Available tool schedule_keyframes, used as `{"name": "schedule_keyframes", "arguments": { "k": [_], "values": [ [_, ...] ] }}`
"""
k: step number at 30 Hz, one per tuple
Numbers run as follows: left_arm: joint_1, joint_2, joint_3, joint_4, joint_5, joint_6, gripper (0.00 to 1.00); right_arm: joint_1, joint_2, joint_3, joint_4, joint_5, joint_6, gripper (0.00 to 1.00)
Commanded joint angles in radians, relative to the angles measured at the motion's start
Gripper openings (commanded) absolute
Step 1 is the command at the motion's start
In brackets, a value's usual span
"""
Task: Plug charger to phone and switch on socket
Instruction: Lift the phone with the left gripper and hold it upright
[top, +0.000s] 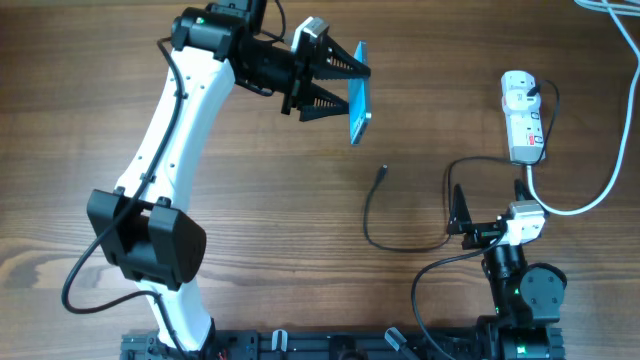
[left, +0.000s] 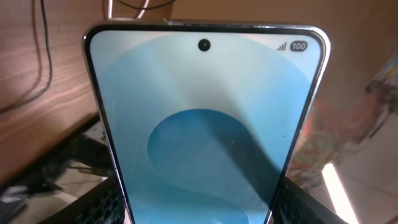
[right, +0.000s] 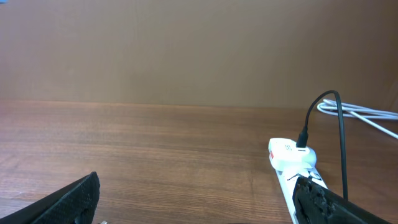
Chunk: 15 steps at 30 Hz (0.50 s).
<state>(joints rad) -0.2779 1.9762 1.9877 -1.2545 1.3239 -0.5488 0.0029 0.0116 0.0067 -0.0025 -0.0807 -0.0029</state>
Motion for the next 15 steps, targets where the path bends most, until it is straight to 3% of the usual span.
{"name": "schedule_keyframes", "arguments": {
  "k": [1,8,15],
  "values": [
    [0.019,-0.025,0.022,0.001,0.085,-0.145,0.66,-0.007,-0.007,-0.001,0.002,0.013,-0.008,1.00],
    [0.064,-0.025,0.022,0.006,0.253,-0.185,0.65,-0.007,-0.007,-0.001,0.002,0.013,-0.008,1.00],
    [0.106,-0.026,0.022,0.005,0.253,-0.275,0.65,-0.007,-0.007,-0.001,0.002,0.013,-0.008,1.00]
  ]
}}
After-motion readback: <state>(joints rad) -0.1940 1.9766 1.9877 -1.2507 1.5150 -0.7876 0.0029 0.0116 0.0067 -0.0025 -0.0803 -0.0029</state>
